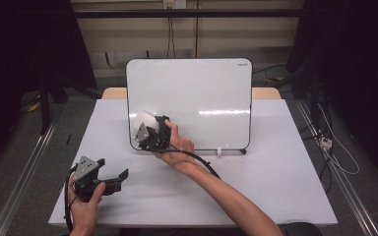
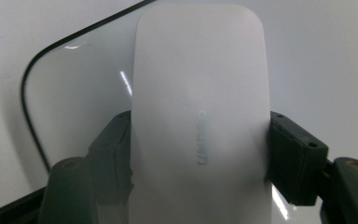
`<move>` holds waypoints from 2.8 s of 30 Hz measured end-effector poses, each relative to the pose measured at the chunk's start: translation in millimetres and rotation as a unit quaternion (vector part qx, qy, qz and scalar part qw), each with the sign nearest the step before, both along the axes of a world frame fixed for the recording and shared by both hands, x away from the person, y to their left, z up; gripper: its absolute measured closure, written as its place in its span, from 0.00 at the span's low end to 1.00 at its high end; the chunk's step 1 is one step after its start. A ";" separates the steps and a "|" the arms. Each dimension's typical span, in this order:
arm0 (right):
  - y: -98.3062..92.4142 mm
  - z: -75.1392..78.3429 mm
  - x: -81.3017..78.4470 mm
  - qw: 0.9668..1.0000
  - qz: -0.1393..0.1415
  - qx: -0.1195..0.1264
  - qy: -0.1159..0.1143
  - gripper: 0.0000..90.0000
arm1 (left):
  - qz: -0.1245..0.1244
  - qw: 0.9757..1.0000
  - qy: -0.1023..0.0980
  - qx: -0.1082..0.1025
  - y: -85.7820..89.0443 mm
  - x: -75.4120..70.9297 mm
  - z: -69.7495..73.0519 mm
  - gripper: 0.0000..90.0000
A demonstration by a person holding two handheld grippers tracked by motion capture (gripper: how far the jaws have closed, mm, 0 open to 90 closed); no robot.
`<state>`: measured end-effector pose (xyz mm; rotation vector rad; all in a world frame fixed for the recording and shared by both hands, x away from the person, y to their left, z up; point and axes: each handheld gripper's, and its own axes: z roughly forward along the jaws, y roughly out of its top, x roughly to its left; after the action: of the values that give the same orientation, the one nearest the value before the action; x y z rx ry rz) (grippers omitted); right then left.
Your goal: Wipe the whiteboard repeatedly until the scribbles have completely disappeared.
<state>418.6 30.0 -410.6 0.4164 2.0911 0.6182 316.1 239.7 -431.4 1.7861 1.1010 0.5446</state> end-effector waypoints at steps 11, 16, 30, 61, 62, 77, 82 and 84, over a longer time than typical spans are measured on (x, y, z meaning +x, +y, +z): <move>2.7 -8.4 -9.3 1.000 0.009 -0.015 -0.004 0.35 | -0.001 1.000 0.002 0.003 0.6 0.8 -0.4 0.07; 1.1 -5.6 -8.9 1.000 0.017 -0.023 -0.002 0.35 | 0.001 1.000 0.003 0.000 0.6 1.2 -1.2 0.07; -17.7 43.1 32.0 0.998 -0.042 0.039 -0.004 0.35 | -0.001 1.000 0.004 -0.002 1.1 2.0 -1.2 0.07; 3.7 23.4 19.3 1.000 -0.016 0.015 -0.019 0.35 | -0.003 1.000 0.002 0.001 -0.5 1.7 -1.0 0.07; 6.8 18.2 15.7 1.000 -0.012 0.009 -0.018 0.35 | -0.003 1.000 0.002 0.001 -0.7 1.6 -1.0 0.07; 16.4 -15.2 -11.4 0.999 0.035 -0.027 -0.003 0.35 | -0.004 1.000 0.002 0.000 -0.7 0.7 -0.4 0.07; 13.7 -14.3 -13.6 0.999 0.039 -0.028 -0.003 0.35 | 0.000 1.000 0.004 0.001 0.9 0.9 -0.6 0.07; 11.8 -14.0 -14.7 0.999 0.042 -0.026 -0.003 0.35 | 0.001 1.000 0.003 0.000 1.7 1.2 -1.1 0.07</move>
<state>403.9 41.8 -424.7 0.2973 2.1238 0.6120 317.3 241.5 -432.5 1.7880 1.1062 0.5404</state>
